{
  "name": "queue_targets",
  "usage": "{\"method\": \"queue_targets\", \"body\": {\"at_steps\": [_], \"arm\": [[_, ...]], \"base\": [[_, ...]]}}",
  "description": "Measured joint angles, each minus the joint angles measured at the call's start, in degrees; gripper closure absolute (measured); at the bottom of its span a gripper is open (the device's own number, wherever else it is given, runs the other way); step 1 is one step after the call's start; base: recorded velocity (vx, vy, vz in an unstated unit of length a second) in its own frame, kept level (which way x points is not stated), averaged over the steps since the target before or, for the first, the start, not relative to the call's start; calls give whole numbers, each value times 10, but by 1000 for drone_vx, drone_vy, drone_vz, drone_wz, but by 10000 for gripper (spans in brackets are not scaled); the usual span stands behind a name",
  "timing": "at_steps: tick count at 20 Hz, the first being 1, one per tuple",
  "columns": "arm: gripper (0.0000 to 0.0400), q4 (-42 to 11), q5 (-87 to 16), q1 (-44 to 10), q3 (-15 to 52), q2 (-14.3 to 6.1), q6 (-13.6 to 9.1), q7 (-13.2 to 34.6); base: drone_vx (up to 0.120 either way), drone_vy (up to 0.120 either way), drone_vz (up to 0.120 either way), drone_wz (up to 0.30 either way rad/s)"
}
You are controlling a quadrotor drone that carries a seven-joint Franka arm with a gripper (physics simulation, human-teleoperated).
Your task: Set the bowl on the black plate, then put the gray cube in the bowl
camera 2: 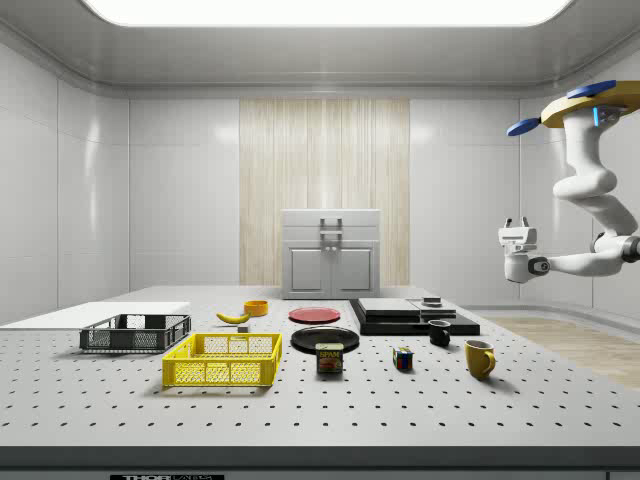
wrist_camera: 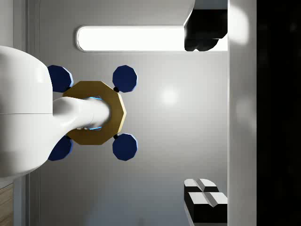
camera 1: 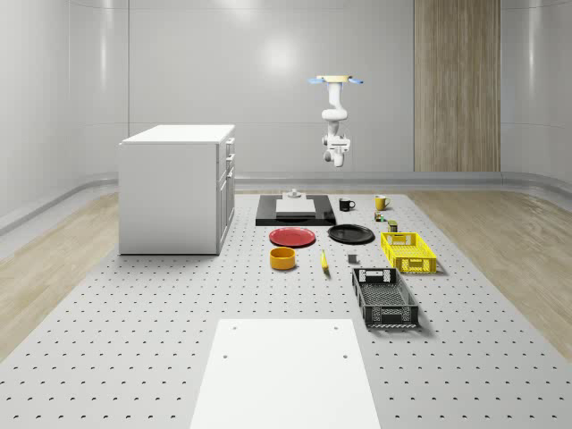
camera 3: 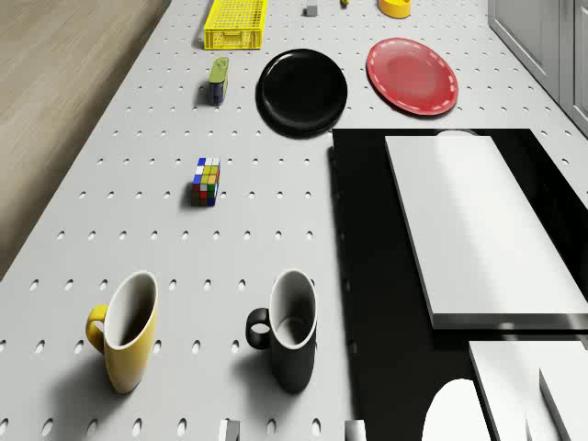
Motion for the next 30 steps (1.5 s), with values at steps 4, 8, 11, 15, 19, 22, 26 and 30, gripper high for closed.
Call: {"method": "queue_targets", "body": {"at_steps": [4,8,11,15,19,22,26,30], "arm": [[0,48,0,-1,1,7,-39,-1],[0,97,1,-2,1,23,-71,-1],[0,127,1,-2,1,34,-88,-1],[0,152,1,-3,2,44,-102,-1],[0,164,1,-3,2,48,-108,-2],[0,168,1,-4,2,49,-109,-2],[0,169,1,-4,2,49,-109,-2],[0,169,1,-4,3,48,-108,-2]], "base": [[0,0,0,0],[80,-100,0,0],[120,-120,0,0],[120,-120,0,0],[120,-120,0,0],[120,-120,0,0],[120,-120,0,0],[120,-120,0,0]]}}
